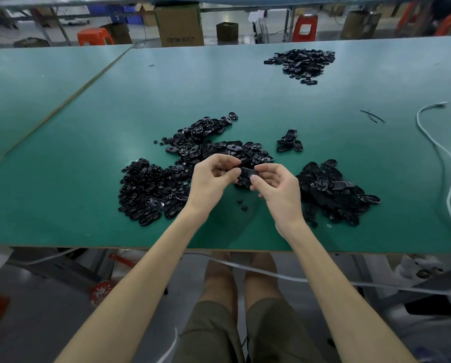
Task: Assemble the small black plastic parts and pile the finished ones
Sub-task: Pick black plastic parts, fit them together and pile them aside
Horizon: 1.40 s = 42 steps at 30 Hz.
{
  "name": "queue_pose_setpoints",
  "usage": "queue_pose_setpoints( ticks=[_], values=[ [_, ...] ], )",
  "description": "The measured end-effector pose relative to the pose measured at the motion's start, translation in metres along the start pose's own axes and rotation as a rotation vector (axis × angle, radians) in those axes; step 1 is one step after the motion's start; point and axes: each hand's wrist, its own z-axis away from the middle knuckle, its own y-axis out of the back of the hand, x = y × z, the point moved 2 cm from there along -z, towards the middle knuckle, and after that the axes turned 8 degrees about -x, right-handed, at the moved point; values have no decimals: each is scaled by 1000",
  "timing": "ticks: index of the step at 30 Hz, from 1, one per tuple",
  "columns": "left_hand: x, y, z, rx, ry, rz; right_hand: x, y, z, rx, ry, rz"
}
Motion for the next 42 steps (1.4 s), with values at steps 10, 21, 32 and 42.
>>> queue_pose_setpoints(
  ticks=[10,21,32,42],
  values=[
    [-7,3,5,18,108,127,0,-1,0,-9,5,20],
    [-15,2,9,47,54,178,0,0,1,-20,14,49],
    [-18,5,13,59,21,303,-2,-1,2,-30,22,48],
    [-19,0,14,19,7,233,0,-1,1,-33,22,58]
  ],
)
